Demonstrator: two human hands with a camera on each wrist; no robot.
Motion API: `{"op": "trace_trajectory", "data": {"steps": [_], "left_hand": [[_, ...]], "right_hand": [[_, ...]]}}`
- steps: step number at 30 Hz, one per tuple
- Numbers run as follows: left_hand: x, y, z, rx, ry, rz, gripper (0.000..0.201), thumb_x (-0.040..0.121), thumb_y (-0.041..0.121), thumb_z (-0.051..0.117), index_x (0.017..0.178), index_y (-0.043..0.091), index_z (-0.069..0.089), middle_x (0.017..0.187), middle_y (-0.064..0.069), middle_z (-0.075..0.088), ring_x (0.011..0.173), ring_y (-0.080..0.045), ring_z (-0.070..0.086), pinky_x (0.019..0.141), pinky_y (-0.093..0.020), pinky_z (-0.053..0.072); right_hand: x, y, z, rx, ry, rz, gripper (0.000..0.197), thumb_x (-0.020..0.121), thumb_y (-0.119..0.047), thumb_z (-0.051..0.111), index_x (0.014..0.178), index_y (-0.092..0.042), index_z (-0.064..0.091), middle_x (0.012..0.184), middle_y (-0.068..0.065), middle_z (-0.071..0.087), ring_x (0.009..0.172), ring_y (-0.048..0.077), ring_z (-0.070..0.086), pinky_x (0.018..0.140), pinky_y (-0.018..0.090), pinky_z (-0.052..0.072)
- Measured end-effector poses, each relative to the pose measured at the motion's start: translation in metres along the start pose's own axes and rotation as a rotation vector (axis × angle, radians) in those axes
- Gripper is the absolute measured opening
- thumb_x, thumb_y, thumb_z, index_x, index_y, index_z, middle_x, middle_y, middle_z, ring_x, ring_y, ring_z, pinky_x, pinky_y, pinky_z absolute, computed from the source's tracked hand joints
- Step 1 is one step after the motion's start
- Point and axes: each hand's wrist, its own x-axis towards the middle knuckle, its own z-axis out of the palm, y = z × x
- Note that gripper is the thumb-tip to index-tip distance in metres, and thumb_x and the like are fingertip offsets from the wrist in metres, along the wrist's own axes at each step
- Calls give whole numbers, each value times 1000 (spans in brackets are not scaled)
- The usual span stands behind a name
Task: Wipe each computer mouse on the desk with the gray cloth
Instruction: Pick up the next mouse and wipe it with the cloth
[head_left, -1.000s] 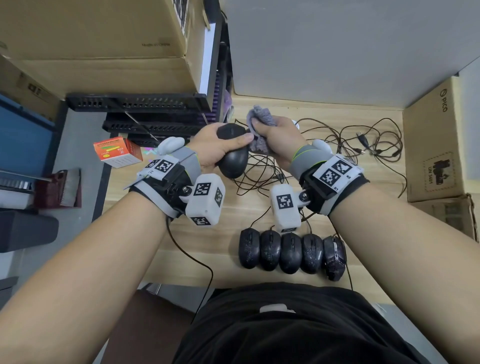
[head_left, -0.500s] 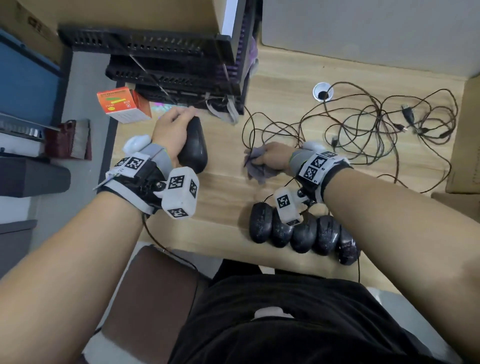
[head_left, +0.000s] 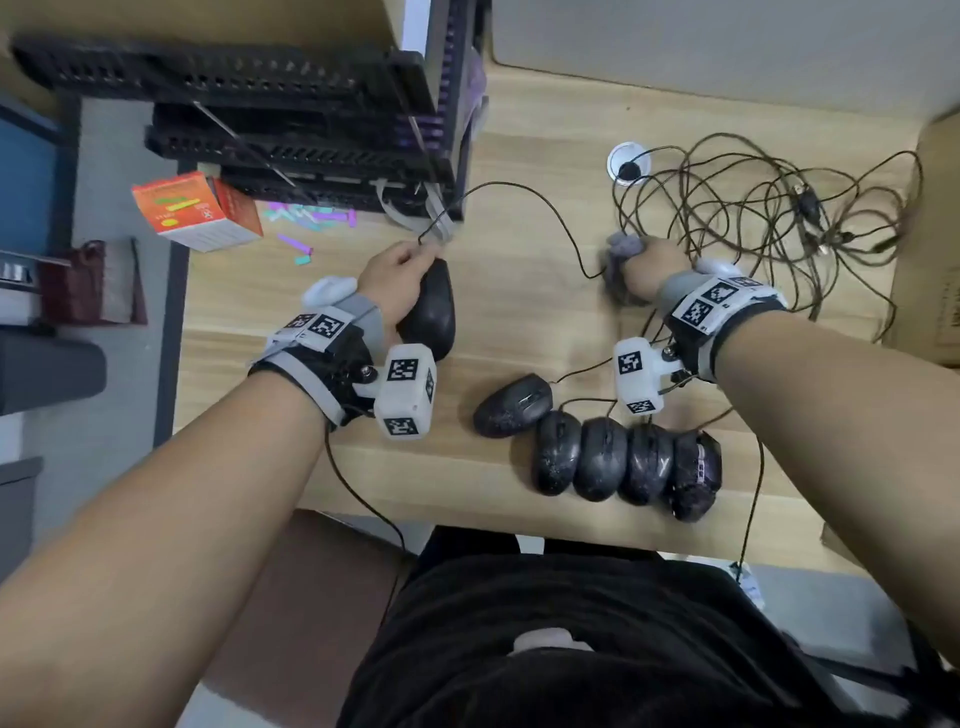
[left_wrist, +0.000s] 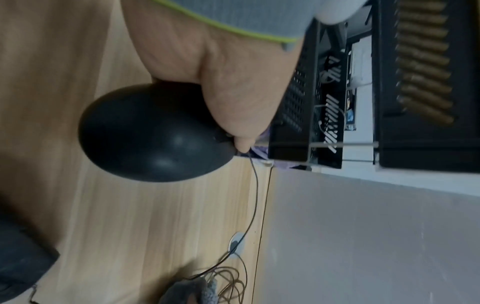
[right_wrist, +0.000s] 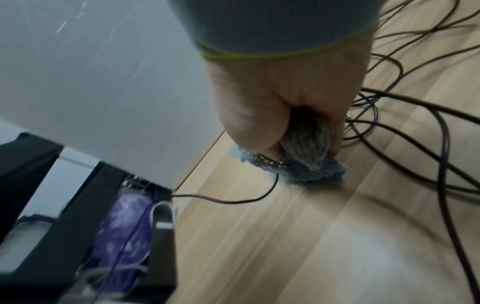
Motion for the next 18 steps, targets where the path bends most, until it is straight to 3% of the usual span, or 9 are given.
{"op": "trace_trajectory", "data": {"steps": [2, 4, 7, 10, 11, 12, 14, 16, 18], "left_hand": [[5, 8, 14, -24, -45, -6, 24, 89, 49, 66, 87, 25, 65, 97, -5, 68, 96, -24, 64, 87, -36, 49], [10, 19, 29, -57, -99, -19, 17, 88, 39, 75, 94, 26, 66, 100, -2, 70, 99, -23, 66, 89, -35, 54], [17, 31, 45, -49, -181, -45, 33, 77, 23, 88, 101, 29, 65, 110, -2, 68, 103, -24, 66, 88, -38, 57], [25, 40, 59, -31, -179, -33, 55, 68, 16, 93, 112, 28, 62, 120, -5, 65, 111, -25, 64, 87, -36, 56], [27, 41, 62, -31, -169, -32, 61, 67, 16, 93, 118, 24, 60, 120, -4, 65, 111, -23, 63, 87, -34, 55], [29, 44, 65, -30, -160, -28, 65, 68, 17, 93, 122, 19, 57, 118, -2, 65, 110, -20, 63, 87, -32, 53], [34, 49, 72, -51, -139, -20, 69, 70, 18, 93, 127, 13, 54, 113, 1, 66, 108, -18, 63, 85, -27, 51], [38, 53, 76, -97, -137, -17, 69, 73, 19, 91, 131, 11, 55, 107, 3, 68, 101, -13, 67, 77, -21, 52], [41, 60, 78, -125, -156, -28, 64, 77, 24, 88, 130, 13, 55, 102, 4, 70, 85, -6, 70, 66, -19, 54]], "right_hand": [[2, 11, -11, -57, 41, 69, 35, 93, -13, 49, 125, 0, 56, 129, 19, 57, 121, 35, 53, 100, 38, 44], [5, 20, -20, -127, 71, 121, 34, 93, -11, 52, 125, 0, 55, 131, 18, 56, 122, 34, 53, 103, 38, 43], [3, 20, -26, -7, 148, 108, 37, 93, -14, 47, 127, -1, 52, 131, 19, 54, 122, 37, 51, 100, 40, 41], [-6, 5, -26, 233, 286, -14, 32, 92, -16, 48, 120, -6, 57, 120, 9, 63, 109, 24, 58, 90, 20, 44], [-12, -7, -24, 365, 238, -55, 33, 89, -17, 49, 120, -9, 57, 114, 4, 65, 104, 19, 59, 89, 15, 43], [-17, -17, -23, 487, 156, -105, 38, 85, -19, 51, 121, -12, 57, 111, 1, 64, 103, 17, 59, 92, 18, 44], [-28, -35, -20, 673, -77, -178, 47, 81, -18, 56, 128, -16, 55, 112, 1, 64, 106, 21, 61, 98, 36, 49], [-36, -45, -15, 787, -308, -181, 38, 91, -15, 60, 128, -20, 55, 109, 2, 66, 98, 22, 66, 80, 39, 59], [-41, -50, -9, 821, -467, -170, 24, 93, -18, 62, 116, -16, 59, 97, 6, 68, 82, 22, 68, 62, 35, 59]]}}
